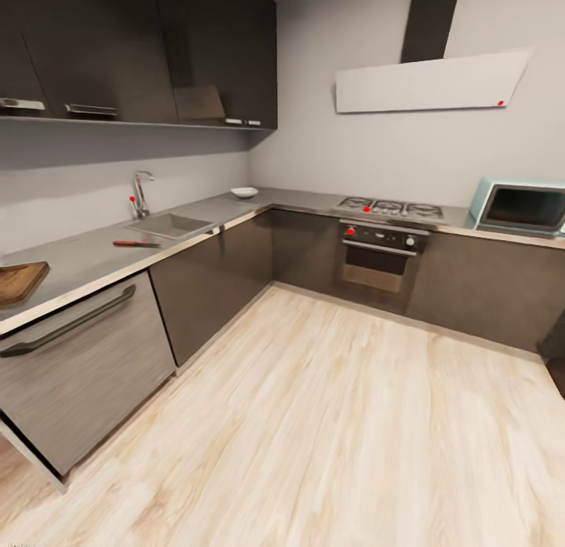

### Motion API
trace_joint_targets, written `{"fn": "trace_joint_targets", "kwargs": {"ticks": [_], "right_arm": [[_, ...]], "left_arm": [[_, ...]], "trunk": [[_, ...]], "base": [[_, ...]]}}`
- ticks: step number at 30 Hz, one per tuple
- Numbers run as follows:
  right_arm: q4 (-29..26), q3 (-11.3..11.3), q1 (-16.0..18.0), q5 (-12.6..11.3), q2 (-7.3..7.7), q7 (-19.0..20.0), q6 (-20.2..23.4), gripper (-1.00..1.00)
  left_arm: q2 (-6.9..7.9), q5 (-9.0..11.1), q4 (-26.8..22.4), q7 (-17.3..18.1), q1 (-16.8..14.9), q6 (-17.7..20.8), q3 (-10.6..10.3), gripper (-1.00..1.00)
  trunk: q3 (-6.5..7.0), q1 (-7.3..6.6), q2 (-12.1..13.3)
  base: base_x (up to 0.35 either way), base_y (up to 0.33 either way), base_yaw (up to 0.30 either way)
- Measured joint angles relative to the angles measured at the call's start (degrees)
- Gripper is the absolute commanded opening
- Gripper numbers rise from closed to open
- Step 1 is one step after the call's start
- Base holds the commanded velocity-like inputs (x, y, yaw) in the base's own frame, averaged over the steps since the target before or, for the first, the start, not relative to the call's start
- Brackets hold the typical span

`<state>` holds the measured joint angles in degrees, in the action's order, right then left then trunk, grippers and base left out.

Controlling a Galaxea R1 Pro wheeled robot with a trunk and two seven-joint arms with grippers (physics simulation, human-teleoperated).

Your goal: In the kitchen, take the Vidalia onion out of the sink, dice it on the chopping board with the paring knife, put the diced onion into the bowl on the countertop, then place both the paring knife and the chopping board into the sink.

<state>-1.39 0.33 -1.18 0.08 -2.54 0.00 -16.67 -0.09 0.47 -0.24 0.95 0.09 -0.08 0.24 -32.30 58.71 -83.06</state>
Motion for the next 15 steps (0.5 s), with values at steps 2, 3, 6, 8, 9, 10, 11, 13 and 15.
{"fn": "trace_joint_targets", "kwargs": {"ticks": [2,3,6,8,9,10,11,13,15], "right_arm": [[0.0,0.0,0.0,0.0,0.0,0.0,0.0,1.0],[0.0,0.0,0.0,0.0,0.0,0.0,0.0,1.0],[0.0,0.0,0.0,0.0,0.0,0.0,0.0,1.0],[0.0,0.0,0.0,0.0,0.0,0.0,0.0,1.0],[0.0,0.0,0.0,0.0,0.0,0.0,0.0,1.0],[0.0,0.0,0.0,0.0,0.0,0.0,-0.1,1.0],[0.0,0.0,0.0,0.0,0.0,0.0,-0.1,1.0],[0.0,0.0,0.0,0.0,0.0,0.0,-0.2,1.0],[0.0,0.0,0.0,0.0,0.0,0.0,-0.2,1.0]], "left_arm": [[0.0,0.0,0.0,0.0,0.0,0.0,0.0,1.0],[0.0,0.0,0.0,0.0,0.0,0.0,0.0,1.0],[0.0,0.0,0.0,0.0,0.0,0.0,0.0,1.0],[0.0,0.0,-0.2,0.0,0.0,0.0,0.0,1.0],[0.0,0.0,-0.2,0.0,0.0,0.0,0.0,1.0],[0.0,0.0,-0.3,0.0,0.0,0.0,0.0,1.0],[0.0,0.0,-0.3,0.0,0.0,0.0,0.0,1.0],[0.0,0.0,-0.3,0.0,0.0,0.0,0.0,1.0],[0.0,0.0,-0.4,0.0,0.0,0.0,0.0,1.0]], "trunk": [[-0.06,0.0,0.0],[-0.09,0.0,0.0],[-0.18,0.0,0.0],[-0.24,0.0,0.0],[-0.27,0.0,0.0],[-0.3,0.0,0.0],[-0.33,0.0,0.0],[-0.37,0.0,0.0],[-0.38,0.0,0.0]], "base": [[0.187,-0.173,0.263],[0.187,-0.175,0.263],[0.187,-0.18,0.263],[0.187,-0.19,0.263],[0.187,-0.197,0.266],[0.187,-0.199,0.267],[0.187,-0.203,0.27],[0.187,-0.207,0.273],[0.187,-0.21,0.276]]}}
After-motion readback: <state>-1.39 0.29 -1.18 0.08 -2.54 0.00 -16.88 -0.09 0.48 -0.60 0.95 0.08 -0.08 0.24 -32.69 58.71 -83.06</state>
